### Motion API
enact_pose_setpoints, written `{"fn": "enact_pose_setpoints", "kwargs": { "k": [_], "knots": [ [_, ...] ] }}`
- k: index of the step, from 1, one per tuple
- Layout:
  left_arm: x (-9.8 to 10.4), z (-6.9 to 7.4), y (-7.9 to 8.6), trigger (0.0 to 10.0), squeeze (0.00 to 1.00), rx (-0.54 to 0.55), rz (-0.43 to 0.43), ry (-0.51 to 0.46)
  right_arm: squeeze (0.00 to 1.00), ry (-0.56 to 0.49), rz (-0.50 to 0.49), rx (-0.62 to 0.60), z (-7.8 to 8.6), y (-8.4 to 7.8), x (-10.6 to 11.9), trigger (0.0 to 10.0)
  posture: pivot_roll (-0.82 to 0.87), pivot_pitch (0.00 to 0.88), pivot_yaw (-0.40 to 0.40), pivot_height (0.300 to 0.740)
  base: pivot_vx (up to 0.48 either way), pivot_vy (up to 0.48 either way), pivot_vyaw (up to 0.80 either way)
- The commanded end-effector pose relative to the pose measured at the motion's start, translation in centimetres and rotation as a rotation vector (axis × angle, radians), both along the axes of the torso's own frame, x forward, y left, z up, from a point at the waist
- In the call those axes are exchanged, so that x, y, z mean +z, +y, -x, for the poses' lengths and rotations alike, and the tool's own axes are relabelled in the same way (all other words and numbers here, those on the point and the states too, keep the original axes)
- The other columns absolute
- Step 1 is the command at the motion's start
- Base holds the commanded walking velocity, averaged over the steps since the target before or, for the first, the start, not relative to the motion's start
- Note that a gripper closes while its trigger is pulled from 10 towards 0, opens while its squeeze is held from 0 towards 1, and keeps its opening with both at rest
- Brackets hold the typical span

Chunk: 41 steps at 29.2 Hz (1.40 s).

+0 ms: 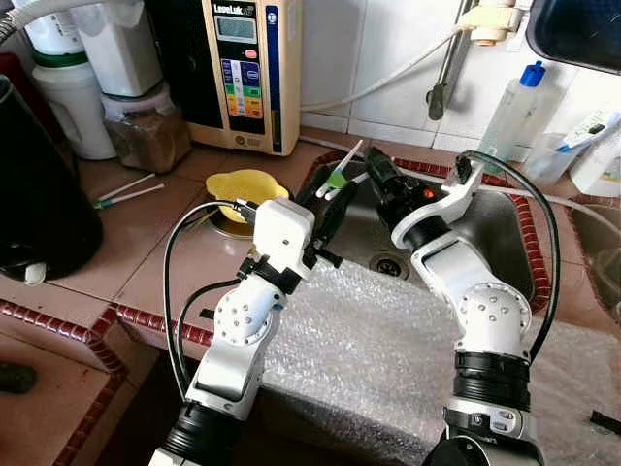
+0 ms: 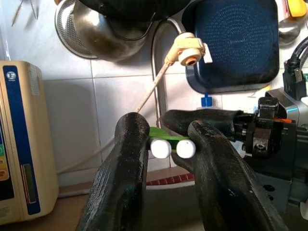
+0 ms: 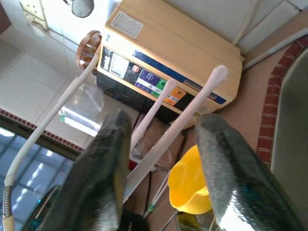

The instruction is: Kitchen organization

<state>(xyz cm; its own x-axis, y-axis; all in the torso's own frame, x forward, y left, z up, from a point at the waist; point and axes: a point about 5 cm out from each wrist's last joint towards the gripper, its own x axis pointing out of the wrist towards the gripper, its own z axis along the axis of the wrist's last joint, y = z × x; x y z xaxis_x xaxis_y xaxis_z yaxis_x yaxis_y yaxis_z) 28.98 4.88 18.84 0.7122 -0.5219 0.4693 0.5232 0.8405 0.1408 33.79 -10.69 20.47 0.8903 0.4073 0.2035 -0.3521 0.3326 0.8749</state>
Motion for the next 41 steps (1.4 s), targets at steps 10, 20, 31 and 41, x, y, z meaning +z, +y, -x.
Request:
{"fn": "enact_pose_setpoints", "kwargs": {
  "k": [10, 20, 31, 41],
  "knots": [
    [0.3, 0.4, -0.7, 0.0, 0.00, -0.046, 0.008, -0.001, 0.00, 0.013, -0.058, 0.059, -0.8, 2.1, 0.2, 0.0, 0.07, 0.000, -0.008, 0.740, 0.000, 0.000, 0.00],
    [0.2, 0.4, -0.6, 0.0, 0.00, -0.039, 0.011, 0.005, 0.00, 0.015, -0.083, 0.067, -1.2, 2.9, 0.4, 0.0, 0.07, 0.000, -0.010, 0.740, 0.000, 0.000, 0.00],
    [-0.2, -0.2, -0.6, 3.2, 0.00, -0.008, 0.006, 0.014, 0.00, 0.032, -0.075, 0.040, -1.3, 2.3, -0.1, 0.0, 0.06, 0.000, -0.010, 0.740, 0.000, 0.000, 0.00],
    [-0.6, -0.6, -0.3, 10.0, 1.00, 0.023, 0.032, 0.047, 0.00, 0.036, -0.067, 0.041, -1.3, 2.4, -0.2, 0.0, 0.06, 0.000, -0.013, 0.740, 0.000, 0.000, 0.00]
  ]
}}
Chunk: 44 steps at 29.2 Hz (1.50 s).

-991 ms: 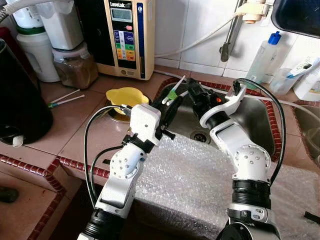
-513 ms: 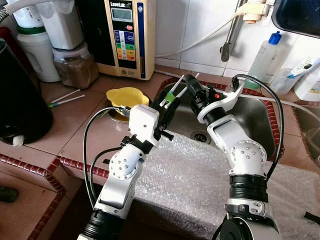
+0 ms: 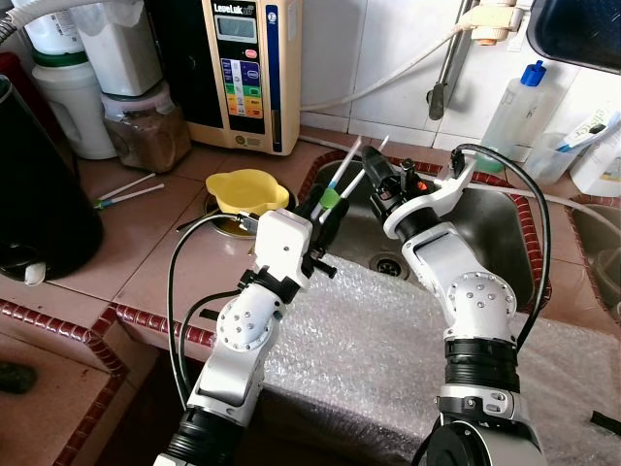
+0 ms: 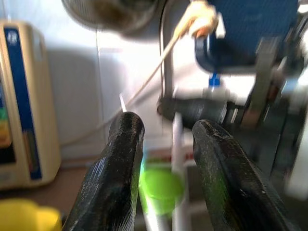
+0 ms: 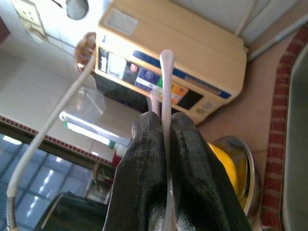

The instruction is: Kitchen organization

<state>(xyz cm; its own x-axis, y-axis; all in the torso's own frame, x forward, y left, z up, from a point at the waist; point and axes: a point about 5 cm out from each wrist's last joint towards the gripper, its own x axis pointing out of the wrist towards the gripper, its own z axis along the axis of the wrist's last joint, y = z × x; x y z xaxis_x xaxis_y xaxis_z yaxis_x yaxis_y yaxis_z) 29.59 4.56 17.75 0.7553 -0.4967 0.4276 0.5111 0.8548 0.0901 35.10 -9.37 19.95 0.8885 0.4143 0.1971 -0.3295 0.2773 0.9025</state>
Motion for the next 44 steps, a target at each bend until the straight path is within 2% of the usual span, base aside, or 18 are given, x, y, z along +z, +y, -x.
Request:
{"fn": "enact_pose_setpoints", "kwargs": {
  "k": [1, 8, 11, 13, 16, 17, 20, 22, 24, 26, 29, 30, 31, 32, 35, 40, 42, 44],
  "knots": [
    [0.5, -0.1, 0.0, 10.0, 1.00, 0.001, 0.014, -0.023, 0.00, 0.004, -0.012, 0.021, 0.0, 1.1, 0.3, 0.0, 0.06, 0.000, -0.011, 0.740, 0.000, 0.000, 0.00],
    [0.6, -0.2, 0.1, 10.0, 1.00, 0.016, -0.002, -0.034, 0.00, 0.004, -0.009, 0.015, 0.1, 1.1, 0.1, 0.0, 0.07, 0.000, -0.010, 0.740, 0.000, 0.000, 0.00],
    [0.5, -0.2, 0.1, 10.0, 1.00, 0.006, -0.003, -0.031, 0.00, 0.005, 0.032, -0.031, -0.1, 0.8, -0.1, 0.0, 0.07, 0.000, -0.011, 0.740, 0.000, 0.000, 0.00],
    [0.2, -0.1, 0.0, 10.0, 1.00, -0.036, -0.015, -0.006, 0.00, -0.056, 0.173, -0.116, -0.5, 0.0, 0.3, 0.0, 0.08, 0.000, -0.011, 0.740, 0.000, 0.000, 0.00],
    [-0.1, -0.1, 0.3, 10.0, 1.00, -0.050, -0.020, 0.014, 0.00, -0.118, 0.277, -0.150, -0.7, -0.2, 0.9, 0.0, 0.08, 0.000, -0.011, 0.740, 0.000, 0.000, 0.00],
    [-0.4, -0.2, 0.7, 10.0, 1.00, -0.043, -0.026, 0.038, 0.00, -0.168, 0.389, -0.193, -1.1, -0.6, 1.4, 0.0, 0.08, 0.000, -0.012, 0.740, 0.000, 0.000, 0.00],
    [-0.9, -0.3, 1.1, 10.0, 1.00, -0.036, -0.034, 0.067, 0.00, -0.221, 0.499, -0.235, -1.4, -1.0, 1.7, 0.0, 0.08, 0.000, -0.012, 0.740, 0.000, 0.000, 0.00],
    [-1.3, -0.4, 1.5, 10.0, 1.00, -0.030, -0.064, 0.083, 0.00, -0.273, 0.656, -0.284, -1.7, -1.6, 1.6, 0.0, 0.09, 0.000, -0.013, 0.740, 0.000, 0.000, 0.00],
    [-1.4, -0.4, 1.6, 10.0, 1.00, -0.029, -0.073, 0.090, 0.00, -0.296, 0.698, -0.296, -1.8, -1.9, 1.5, 0.0, 0.10, 0.000, -0.015, 0.740, 0.000, 0.000, 0.00],
    [-1.9, -0.3, 1.7, 10.0, 1.00, -0.031, -0.105, 0.111, 0.00, -0.328, 0.793, -0.339, -1.9, -3.2, 1.2, 0.0, 0.11, 0.000, -0.017, 0.740, 0.000, 0.000, 0.00],
    [-2.2, -0.2, 1.8, 10.0, 1.00, -0.041, -0.115, 0.140, 0.00, -0.321, 0.915, -0.380, -2.1, -4.9, 0.2, 0.0, 0.11, 0.000, -0.016, 0.740, 0.000, 0.000, 0.00],
    [-2.2, -0.2, 1.8, 10.0, 1.00, -0.041, -0.115, 0.140, 0.00, -0.321, 0.915, -0.380, -2.1, -4.9, 0.2, 0.0, 0.11, 0.000, -0.016, 0.740, 0.000, 0.000, 0.00],
    [-2.5, -0.2, 1.8, 10.0, 1.00, -0.049, -0.125, 0.172, 0.00, -0.317, 0.997, -0.395, -2.2, -5.9, -0.7, 0.0, 0.11, 0.000, -0.012, 0.740, 0.000, 0.000, 0.00],
    [-2.7, -0.2, 1.7, 10.0, 1.00, -0.053, -0.129, 0.184, 0.00, -0.309, 1.018, -0.401, -2.3, -6.2, -1.1, 0.0, 0.11, 0.000, -0.012, 0.740, 0.000, 0.000, 0.00],
    [-3.0, -0.3, 1.5, 10.0, 1.00, -0.075, -0.151, 0.210, 0.00, -0.243, 1.124, -0.433, -2.5, -8.0, -2.8, 0.0, 0.11, 0.000, -0.009, 0.740, 0.000, 0.000, 0.00],
    [-3.3, -0.1, 1.3, 10.0, 1.00, -0.095, -0.164, 0.229, 0.00, -0.191, 1.199, -0.437, -2.5, -9.1, -4.2, 0.0, 0.12, 0.000, -0.007, 0.740, 0.000, 0.000, 0.00],
    [-3.6, 0.1, 1.0, 10.0, 1.00, -0.100, -0.182, 0.250, 0.00, -0.147, 1.307, -0.417, -2.2, -9.8, -6.1, 0.0, 0.12, 0.000, -0.006, 0.740, 0.000, 0.000, 0.00],
    [-3.8, 0.3, 1.0, 10.0, 1.00, -0.101, -0.186, 0.260, 0.00, -0.100, 1.280, -0.418, -2.0, -10.1, -6.9, 0.0, 0.12, 0.000, -0.007, 0.740, 0.000, 0.000, 0.00]
  ]
}}
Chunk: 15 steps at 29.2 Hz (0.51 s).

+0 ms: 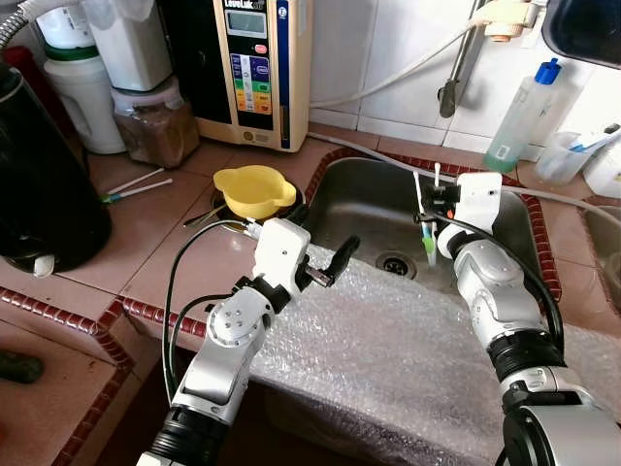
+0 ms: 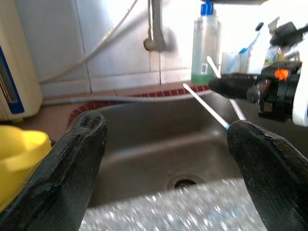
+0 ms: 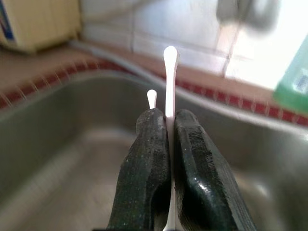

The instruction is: Kitchen organization

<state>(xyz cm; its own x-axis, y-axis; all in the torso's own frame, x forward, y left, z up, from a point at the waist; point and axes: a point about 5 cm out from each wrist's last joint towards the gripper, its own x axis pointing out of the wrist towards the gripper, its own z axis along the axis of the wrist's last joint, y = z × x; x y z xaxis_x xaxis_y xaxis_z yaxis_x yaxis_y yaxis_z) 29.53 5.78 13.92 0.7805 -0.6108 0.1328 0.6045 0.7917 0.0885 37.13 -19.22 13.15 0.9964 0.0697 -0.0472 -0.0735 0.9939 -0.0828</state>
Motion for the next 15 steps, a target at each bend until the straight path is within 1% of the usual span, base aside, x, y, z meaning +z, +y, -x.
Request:
{"fn": "enact_pose_setpoints", "kwargs": {
  "k": [1, 3, 9, 10, 11, 12, 15],
  "knots": [
    [0.0, 0.2, -0.3, 10.0, 1.00, -0.018, -0.012, 0.004, 0.00, 0.002, 0.003, -0.011, 0.0, -0.3, -0.1, 0.0, 0.12, 0.000, -0.007, 0.740, 0.000, 0.000, 0.00],
    [-0.3, 0.2, -0.2, 10.0, 1.00, -0.021, -0.022, 0.039, 0.00, 0.032, 0.006, -0.004, 0.2, -0.1, -0.9, 0.0, 0.12, 0.000, -0.006, 0.740, 0.000, 0.000, 0.00],
    [-0.9, 0.1, -0.3, 10.0, 1.00, -0.025, -0.044, 0.074, 0.00, 0.058, 0.008, 0.019, 0.2, 0.4, -1.5, 0.0, 0.12, 0.000, -0.004, 0.740, 0.000, 0.000, 0.00],
    [-1.0, 0.1, -0.4, 10.0, 1.00, -0.032, -0.055, 0.083, 0.00, 0.063, 0.012, 0.023, 0.2, 0.5, -1.6, 6.1, 0.12, 0.000, -0.002, 0.740, 0.000, 0.000, 0.00],
    [-1.0, 0.1, -0.4, 10.0, 1.00, -0.034, -0.056, 0.083, 0.44, 0.062, 0.014, 0.021, 0.2, 0.5, -1.6, 8.7, 0.12, 0.000, -0.001, 0.740, 0.000, 0.000, 0.00],
    [-1.0, 0.1, -0.5, 10.0, 1.00, -0.037, -0.057, 0.085, 1.00, 0.062, 0.012, 0.020, 0.2, 0.5, -1.7, 10.0, 0.12, 0.000, -0.002, 0.740, 0.000, 0.000, 0.00],
    [-1.0, 0.1, -0.5, 10.0, 1.00, -0.041, -0.057, 0.090, 1.00, 0.063, 0.006, 0.018, 0.1, 0.4, -1.7, 10.0, 0.12, 0.000, -0.003, 0.740, 0.000, 0.000, 0.00]
  ]
}}
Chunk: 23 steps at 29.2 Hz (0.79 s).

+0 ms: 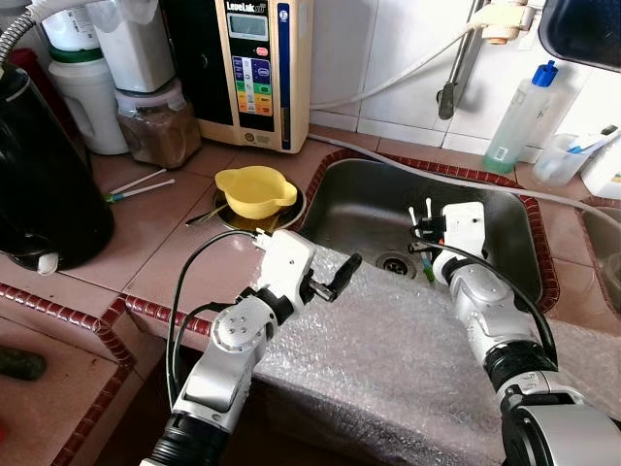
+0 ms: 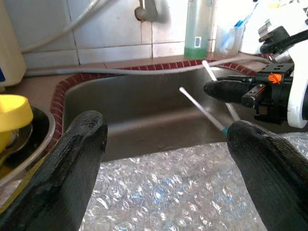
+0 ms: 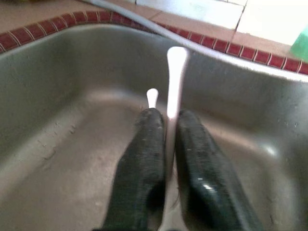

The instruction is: Kitchen organization

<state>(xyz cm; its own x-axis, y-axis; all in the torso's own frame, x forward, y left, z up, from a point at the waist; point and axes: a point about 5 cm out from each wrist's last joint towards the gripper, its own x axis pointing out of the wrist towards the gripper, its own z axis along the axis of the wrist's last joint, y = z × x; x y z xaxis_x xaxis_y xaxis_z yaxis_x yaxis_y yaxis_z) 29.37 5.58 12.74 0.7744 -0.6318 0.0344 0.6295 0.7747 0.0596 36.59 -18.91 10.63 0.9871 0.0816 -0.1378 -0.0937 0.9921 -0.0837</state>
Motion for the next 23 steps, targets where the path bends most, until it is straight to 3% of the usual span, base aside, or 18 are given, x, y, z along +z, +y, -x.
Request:
{"fn": "enact_pose_setpoints", "kwargs": {
  "k": [1, 16, 23],
  "knots": [
    [0.1, 0.0, -0.3, 10.0, 1.00, -0.021, -0.017, 0.001, 1.00, -0.022, -0.006, 0.004, -0.4, 0.1, 0.7, 10.0, 0.11, 0.000, -0.002, 0.740, 0.000, 0.000, 0.00],
    [0.0, 0.0, -0.5, 10.0, 1.00, -0.021, -0.036, 0.014, 1.00, -0.017, -0.034, 0.049, -0.3, 1.2, 0.2, 10.0, 0.11, 0.000, -0.001, 0.740, 0.000, 0.000, 0.00],
    [0.5, -1.5, 1.4, 10.0, 1.00, 0.148, -0.074, -0.058, 1.00, -0.085, -0.180, 0.174, -0.2, 4.7, 1.1, 10.0, 0.10, 0.000, -0.001, 0.740, 0.000, 0.000, 0.00]
  ]
}}
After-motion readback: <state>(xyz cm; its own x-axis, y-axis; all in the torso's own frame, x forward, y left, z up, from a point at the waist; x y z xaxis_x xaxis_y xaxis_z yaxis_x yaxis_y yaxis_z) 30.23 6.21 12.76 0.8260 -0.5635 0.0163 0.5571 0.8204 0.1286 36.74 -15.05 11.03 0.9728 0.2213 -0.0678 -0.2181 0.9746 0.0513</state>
